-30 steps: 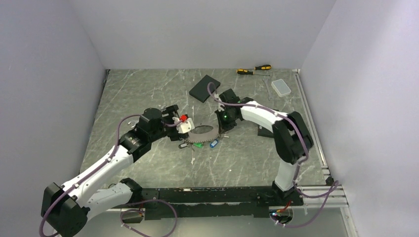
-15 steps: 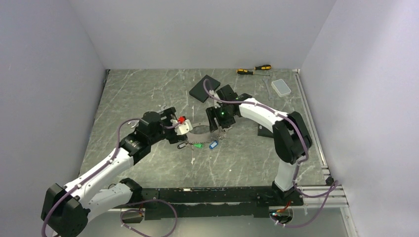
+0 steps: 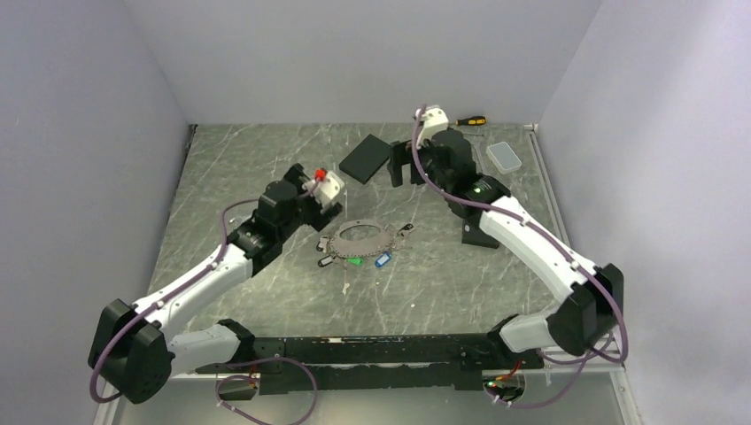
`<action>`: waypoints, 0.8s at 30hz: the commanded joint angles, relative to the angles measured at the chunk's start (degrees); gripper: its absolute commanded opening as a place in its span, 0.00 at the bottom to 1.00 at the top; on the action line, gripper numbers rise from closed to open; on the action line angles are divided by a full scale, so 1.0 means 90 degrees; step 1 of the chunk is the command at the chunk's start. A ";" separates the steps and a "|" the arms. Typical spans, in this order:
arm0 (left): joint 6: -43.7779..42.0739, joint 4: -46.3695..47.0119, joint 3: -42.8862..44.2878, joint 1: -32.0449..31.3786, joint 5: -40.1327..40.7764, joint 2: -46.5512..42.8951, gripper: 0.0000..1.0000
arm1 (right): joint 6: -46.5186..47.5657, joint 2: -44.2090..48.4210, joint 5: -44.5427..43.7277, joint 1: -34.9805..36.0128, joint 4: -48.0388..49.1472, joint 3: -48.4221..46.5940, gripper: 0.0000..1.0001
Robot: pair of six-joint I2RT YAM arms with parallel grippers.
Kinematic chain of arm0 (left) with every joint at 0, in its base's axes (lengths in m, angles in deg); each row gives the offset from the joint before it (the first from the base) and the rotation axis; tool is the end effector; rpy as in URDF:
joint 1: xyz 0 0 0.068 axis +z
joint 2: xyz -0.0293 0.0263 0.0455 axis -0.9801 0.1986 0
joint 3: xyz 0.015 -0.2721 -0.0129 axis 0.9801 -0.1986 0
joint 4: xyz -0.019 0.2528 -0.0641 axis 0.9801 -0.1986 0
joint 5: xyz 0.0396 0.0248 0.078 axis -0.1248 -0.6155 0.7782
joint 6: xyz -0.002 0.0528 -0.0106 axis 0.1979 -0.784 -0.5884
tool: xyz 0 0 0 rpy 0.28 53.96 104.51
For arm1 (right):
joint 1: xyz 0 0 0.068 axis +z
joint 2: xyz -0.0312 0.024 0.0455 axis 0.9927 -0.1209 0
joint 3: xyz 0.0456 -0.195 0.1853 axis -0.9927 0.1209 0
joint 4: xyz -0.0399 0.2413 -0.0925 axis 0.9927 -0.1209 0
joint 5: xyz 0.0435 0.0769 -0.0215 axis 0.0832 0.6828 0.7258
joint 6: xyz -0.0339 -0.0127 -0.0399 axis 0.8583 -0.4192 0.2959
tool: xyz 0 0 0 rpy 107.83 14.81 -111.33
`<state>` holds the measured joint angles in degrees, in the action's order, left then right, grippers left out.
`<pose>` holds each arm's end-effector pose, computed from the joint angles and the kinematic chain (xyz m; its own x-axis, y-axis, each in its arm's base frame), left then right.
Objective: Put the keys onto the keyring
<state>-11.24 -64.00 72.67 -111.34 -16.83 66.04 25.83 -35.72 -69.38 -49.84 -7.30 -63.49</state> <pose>0.2154 -0.1359 0.2791 -0.0129 0.5510 -0.8344 0.5575 0.6967 0.4514 0.2754 0.1766 0.3585 -0.3913 -0.0883 -0.9160 -0.4296 0.8978 0.0969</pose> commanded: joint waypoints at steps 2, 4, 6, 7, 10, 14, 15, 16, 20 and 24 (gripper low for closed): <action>0.1319 0.0511 0.0805 0.0177 0.2104 0.0322 0.99 | -0.0117 0.0944 -0.1596 -0.0001 0.1675 0.0731 1.00; 0.1478 0.0898 0.0648 0.0301 0.2488 0.0273 0.99 | -0.0134 0.1205 -0.1855 0.0001 0.2094 0.1118 1.00; 0.1596 0.1126 0.0504 0.0507 0.2623 0.0188 1.00 | -0.0149 0.1448 -0.2160 -0.0003 0.2157 0.1455 1.00; 0.1667 0.1116 0.0489 0.0603 0.2712 0.0175 0.99 | -0.0239 0.1563 -0.2257 0.0001 0.2119 0.1618 1.00; 0.1946 0.1086 0.0407 0.0861 0.3076 0.0180 0.99 | -0.0393 0.1901 -0.2346 -0.0001 0.1979 0.2193 1.00; 0.2249 0.1203 0.0197 0.0986 0.2893 0.0170 0.99 | -0.0458 0.2232 -0.2159 -0.0006 0.2079 0.2761 1.00; 0.2309 0.1186 0.0207 0.0995 0.2834 0.0196 1.00 | -0.0480 0.2246 -0.2121 -0.0005 0.2052 0.2798 1.00; 0.2363 0.1158 0.0233 0.0996 0.2786 0.0241 0.99 | -0.0520 0.2246 -0.2096 0.0000 0.2011 0.2813 1.00; 0.2584 0.0969 0.0365 0.0991 0.2629 0.0352 0.99 | -0.0650 0.2180 -0.1966 -0.0002 0.1980 0.2805 1.00; 0.2693 0.0939 0.0313 0.0997 0.2474 0.0284 0.99 | -0.0726 0.2156 -0.1709 0.0000 0.2056 0.2799 1.00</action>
<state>9.66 -56.55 74.49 -102.51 6.75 69.07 20.98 -16.92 -86.76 -49.89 8.29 -37.74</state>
